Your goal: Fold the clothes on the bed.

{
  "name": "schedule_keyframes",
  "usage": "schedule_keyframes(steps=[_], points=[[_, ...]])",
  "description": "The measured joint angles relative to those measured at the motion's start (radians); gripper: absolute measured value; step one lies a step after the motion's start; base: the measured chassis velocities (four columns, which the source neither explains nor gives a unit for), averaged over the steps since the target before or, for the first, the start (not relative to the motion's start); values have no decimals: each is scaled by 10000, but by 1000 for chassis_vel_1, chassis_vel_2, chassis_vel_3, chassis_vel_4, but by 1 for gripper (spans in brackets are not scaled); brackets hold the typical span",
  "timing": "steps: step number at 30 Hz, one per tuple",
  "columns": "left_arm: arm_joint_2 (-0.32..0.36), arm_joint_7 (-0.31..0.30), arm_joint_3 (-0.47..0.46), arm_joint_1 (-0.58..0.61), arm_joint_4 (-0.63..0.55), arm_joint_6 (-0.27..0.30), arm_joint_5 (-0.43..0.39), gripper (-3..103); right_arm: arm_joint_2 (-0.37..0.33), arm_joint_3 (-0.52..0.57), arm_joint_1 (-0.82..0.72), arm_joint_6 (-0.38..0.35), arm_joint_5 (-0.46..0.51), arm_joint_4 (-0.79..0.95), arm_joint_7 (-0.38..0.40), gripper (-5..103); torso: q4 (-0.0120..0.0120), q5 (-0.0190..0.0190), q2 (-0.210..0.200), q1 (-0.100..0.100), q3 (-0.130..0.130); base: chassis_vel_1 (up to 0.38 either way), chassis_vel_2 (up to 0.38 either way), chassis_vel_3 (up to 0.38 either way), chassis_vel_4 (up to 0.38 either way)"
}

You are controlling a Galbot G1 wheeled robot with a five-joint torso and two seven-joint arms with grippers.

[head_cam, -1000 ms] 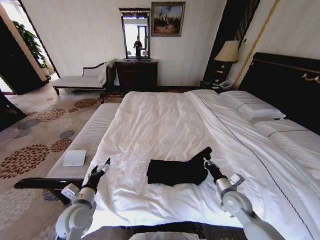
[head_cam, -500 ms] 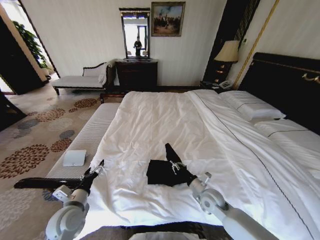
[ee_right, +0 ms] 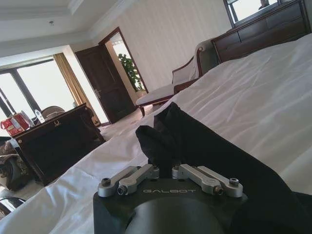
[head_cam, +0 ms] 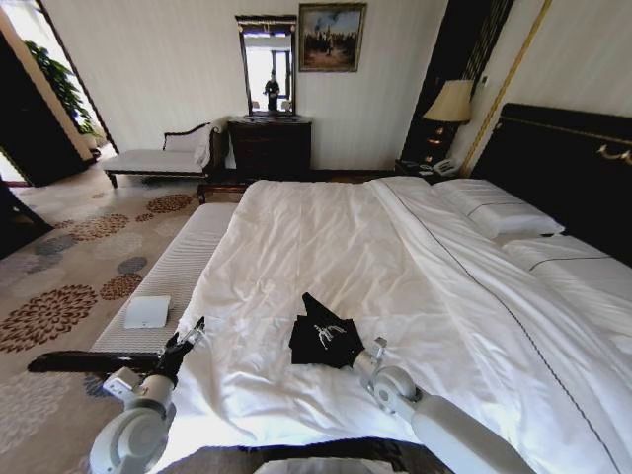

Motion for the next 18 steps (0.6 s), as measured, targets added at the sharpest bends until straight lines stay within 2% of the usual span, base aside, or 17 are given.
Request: schedule_keyframes(steps=[4, 5, 6, 7, 8, 11, 13, 16, 17, 18], points=[[1, 0, 84, -16, 6, 0, 32, 100, 204, -21, -93, 6, -17, -11, 181, 4, 0, 0, 0, 0, 0, 0, 0, 0, 0], [0, -1, 114, -20, 6, 0, 47, 100, 254, -34, -145, 5, -17, 57, 194, 9, 0, 0, 0, 0, 0, 0, 0, 0, 0], [0, -6, 135, -21, 6, 3, 58, 100, 278, -48, -181, 5, -17, 153, 197, 9, -1, 0, 1, 0, 0, 0, 0, 0, 0], [-2, -12, 144, -19, 2, 12, 60, 100, 289, -64, -214, 5, -3, 269, 198, 15, 0, 0, 0, 0, 0, 0, 0, 0, 0], [-2, -12, 144, -19, 2, 12, 60, 100, 289, -64, -214, 5, -3, 269, 198, 15, 0, 0, 0, 0, 0, 0, 0, 0, 0], [-16, -21, 139, 40, -17, 30, 60, 100, 292, -65, -284, 112, 215, 642, 156, 31, 0, 0, 0, 0, 0, 0, 0, 0, 0], [-22, -22, 126, 67, -23, 31, 60, 100, 292, -32, -285, 169, 350, 738, 95, 31, 1, 0, 0, 0, 0, 0, 0, 0, 0], [-46, -21, 69, 134, -36, 32, 64, 100, 292, 112, -174, 307, 771, 829, 24, 47, 1, 0, 1, 0, -1, 0, 0, 0, 0], [-46, -21, 69, 134, -36, 32, 64, 100, 292, 112, -174, 307, 771, 829, 24, 47, 1, 0, 1, 0, -1, 0, 0, 0, 0], [-55, -22, 49, 147, -46, 32, 67, 100, 295, 150, -121, 314, 922, 823, 70, 52, 1, 0, 1, 0, -1, 0, 0, 0, 0]])
